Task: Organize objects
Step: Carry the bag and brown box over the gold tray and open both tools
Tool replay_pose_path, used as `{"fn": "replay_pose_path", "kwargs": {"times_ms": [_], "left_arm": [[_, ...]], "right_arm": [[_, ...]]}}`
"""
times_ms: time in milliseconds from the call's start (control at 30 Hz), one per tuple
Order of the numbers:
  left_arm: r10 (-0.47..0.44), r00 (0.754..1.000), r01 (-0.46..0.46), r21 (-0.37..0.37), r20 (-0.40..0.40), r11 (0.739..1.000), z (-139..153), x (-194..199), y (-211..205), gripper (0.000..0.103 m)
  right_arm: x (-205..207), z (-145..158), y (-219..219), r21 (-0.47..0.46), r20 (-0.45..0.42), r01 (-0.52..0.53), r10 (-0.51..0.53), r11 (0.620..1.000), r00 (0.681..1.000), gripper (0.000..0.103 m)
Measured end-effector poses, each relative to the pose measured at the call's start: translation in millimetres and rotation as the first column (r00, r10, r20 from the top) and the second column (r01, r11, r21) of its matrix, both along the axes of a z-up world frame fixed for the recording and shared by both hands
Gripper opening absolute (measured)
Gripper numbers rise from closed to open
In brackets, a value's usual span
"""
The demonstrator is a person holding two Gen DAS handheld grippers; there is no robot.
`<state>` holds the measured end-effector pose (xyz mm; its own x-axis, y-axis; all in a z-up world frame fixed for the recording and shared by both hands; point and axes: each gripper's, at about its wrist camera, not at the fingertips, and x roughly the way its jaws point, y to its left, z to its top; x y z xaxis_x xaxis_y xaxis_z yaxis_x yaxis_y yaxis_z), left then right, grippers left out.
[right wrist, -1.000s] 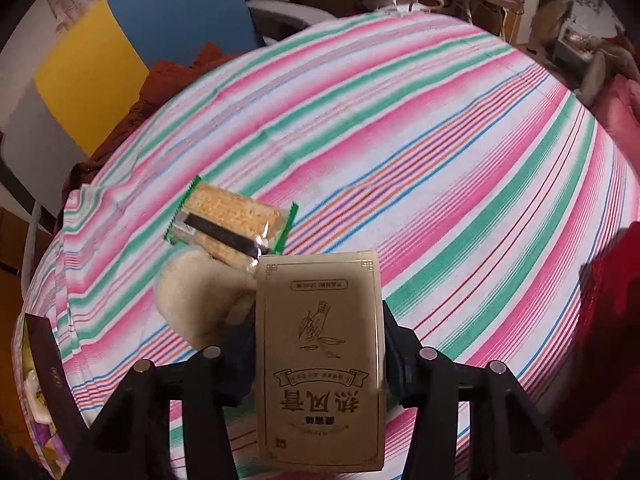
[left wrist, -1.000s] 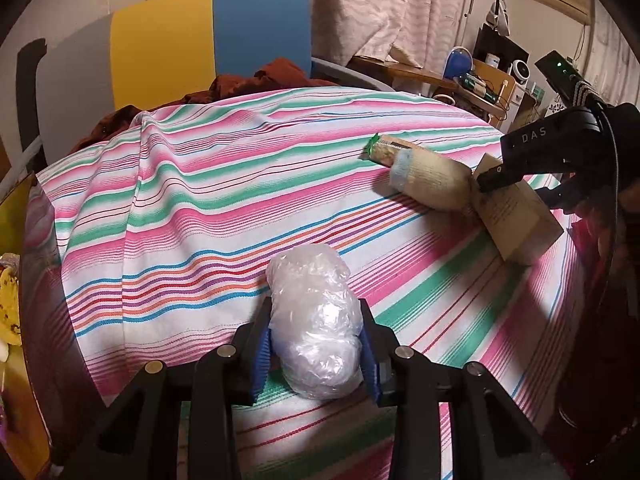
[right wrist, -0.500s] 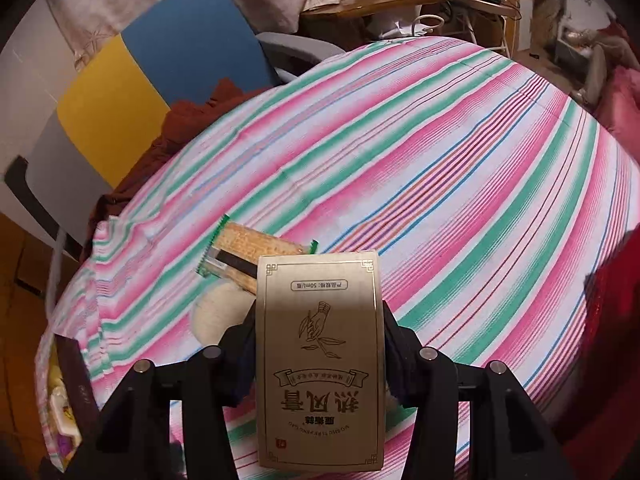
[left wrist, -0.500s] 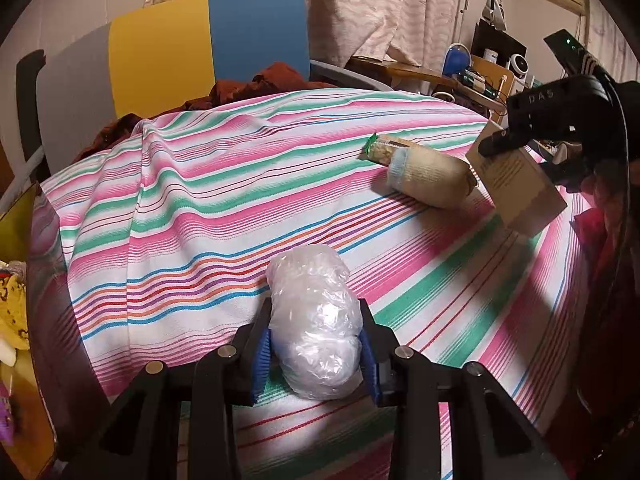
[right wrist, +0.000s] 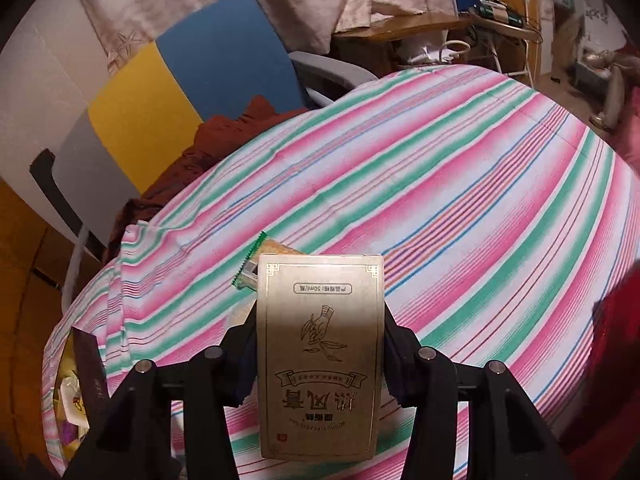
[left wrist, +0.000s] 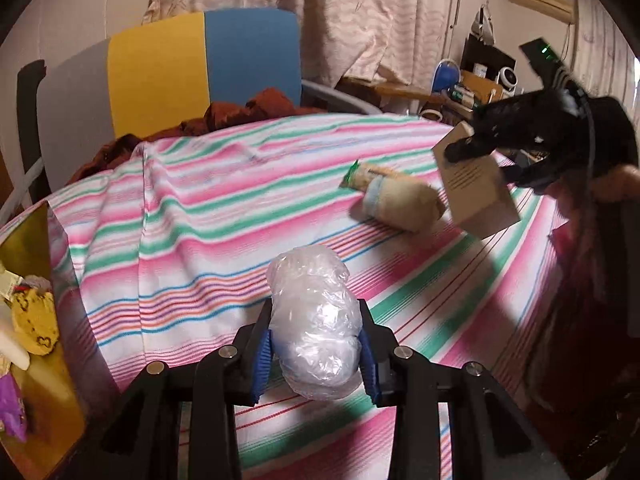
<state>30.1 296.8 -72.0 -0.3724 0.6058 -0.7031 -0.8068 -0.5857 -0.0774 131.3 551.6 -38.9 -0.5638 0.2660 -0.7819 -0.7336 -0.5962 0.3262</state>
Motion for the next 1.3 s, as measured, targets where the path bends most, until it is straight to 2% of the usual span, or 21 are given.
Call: {"fn": "replay_pose_path", "kwargs": {"times_ms": [167, 367, 600, 800, 900, 1033, 1233, 1300], "left_arm": [[0.002, 1.0, -0.002, 0.045, -0.01, 0.999, 21, 6, -14, 0.036], [0.052, 0.998, -0.049, 0.096, -0.029, 0.994, 49, 5, -46, 0.036], [0.177, 0.984, -0.174, 0.125, -0.015, 0.977, 63, -10, -98, 0.036], [0.301, 0.953, -0.3, 0.146, 0.01, 0.943, 69, -27, -149, 0.036], [0.37, 0.929, -0.369, 0.145, 0.017, 0.918, 67, -36, -177, 0.036], [0.469, 0.882, -0.47, 0.132, 0.042, 0.872, 60, -48, -214, 0.036], [0.562, 0.826, -0.564, 0.112, 0.049, 0.818, 50, -58, -252, 0.037], [0.589, 0.806, -0.592, 0.095, 0.056, 0.8, 45, -59, -261, 0.038]], "right_arm": [[3, 7, -2, 0.025, -0.038, -0.001, 0.002, 1.0, 0.999, 0.051], [2, 18, -10, 0.051, -0.109, -0.038, 0.043, 0.998, 0.993, 0.051], [-11, 29, -33, 0.094, -0.127, -0.138, 0.149, 0.986, 0.981, 0.051], [-32, 47, -73, 0.087, -0.153, -0.258, 0.269, 0.962, 0.951, 0.051], [-50, 57, -107, 0.086, -0.166, -0.341, 0.351, 0.936, 0.922, 0.051], [-76, 70, -161, 0.085, -0.203, -0.464, 0.471, 0.882, 0.858, 0.051], [-121, 73, -256, 0.083, -0.227, -0.642, 0.642, 0.762, 0.732, 0.051], [-131, 66, -278, 0.08, -0.215, -0.677, 0.676, 0.731, 0.705, 0.052]]}}
